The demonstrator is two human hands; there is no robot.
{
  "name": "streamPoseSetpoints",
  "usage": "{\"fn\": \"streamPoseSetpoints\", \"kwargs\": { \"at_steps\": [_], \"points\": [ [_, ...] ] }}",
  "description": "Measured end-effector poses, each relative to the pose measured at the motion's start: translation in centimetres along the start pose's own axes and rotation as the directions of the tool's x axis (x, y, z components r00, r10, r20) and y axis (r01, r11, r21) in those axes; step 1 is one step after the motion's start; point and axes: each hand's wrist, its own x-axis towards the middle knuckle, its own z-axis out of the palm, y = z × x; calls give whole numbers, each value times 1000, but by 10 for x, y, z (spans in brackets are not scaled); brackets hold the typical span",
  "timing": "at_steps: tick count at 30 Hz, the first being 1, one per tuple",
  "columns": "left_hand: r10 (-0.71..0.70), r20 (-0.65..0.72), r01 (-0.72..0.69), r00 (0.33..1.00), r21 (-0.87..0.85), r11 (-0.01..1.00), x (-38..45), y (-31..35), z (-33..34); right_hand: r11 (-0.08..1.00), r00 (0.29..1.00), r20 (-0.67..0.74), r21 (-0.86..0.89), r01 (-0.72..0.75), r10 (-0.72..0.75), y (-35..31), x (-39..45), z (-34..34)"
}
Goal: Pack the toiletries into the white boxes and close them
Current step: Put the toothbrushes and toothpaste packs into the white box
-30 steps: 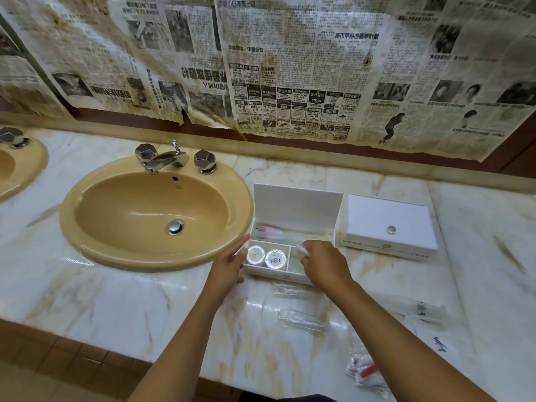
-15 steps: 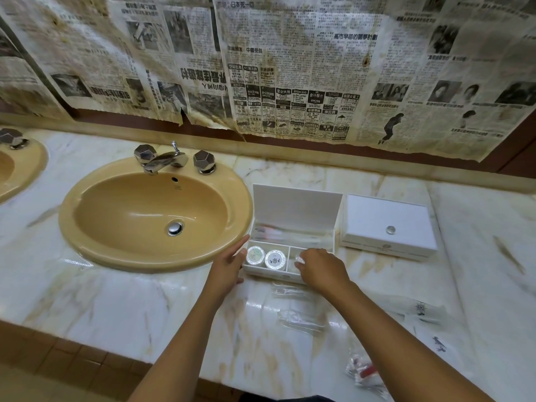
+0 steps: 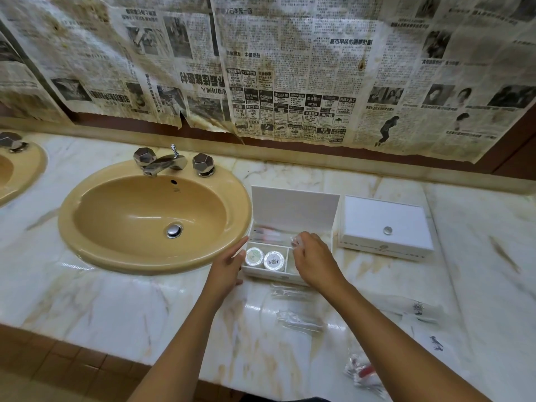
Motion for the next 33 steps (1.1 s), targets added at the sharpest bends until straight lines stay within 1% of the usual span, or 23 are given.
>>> {"fn": "streamPoseSetpoints", "kwargs": {
  "at_steps": [3,8,12,14,16,19,21,22,29,31,33],
  "points": [
    [5,1,-5,1000,4,1000,0,-1,0,999,1000,10,40,4,-5,3,-1,1],
    [-7,-3,7,1000,14,1000,2,-2,0,990,996,-67,134,-42,51,7,-1,-2],
    [-13,2,13,1000,10,1000,2,-3,-1,992,994,-97,123,-30,43,8,2,-2],
    [-15,0,15,1000,17,1000,2,-3,0,997,992,-123,74,-11,20,10,5,0],
    [-19,-1,19,1000,25,1000,3,-4,0,1000,993,-116,-14,0,-2,13,6,2],
    [-16,-8,16,1000,30,999,3,-4,0,983,999,-48,-183,1,-10,16,5,2],
    [-14,-13,14,1000,24,1000,2,-3,0,949,1000,-5,-316,4,-6,17,3,3],
    [-13,-14,14,1000,20,1000,2,-3,0,935,1000,7,-355,5,-2,17,2,4],
    [-5,-8,5,1000,19,1000,3,-3,0,884,998,57,-467,28,-1,21,-1,12],
    [-8,-6,8,1000,25,1000,3,-4,0,886,999,48,-463,36,-16,19,-1,12],
    [-4,-6,4,1000,23,1000,4,-4,-1,906,999,50,-421,40,-20,18,1,13]
  ]
}}
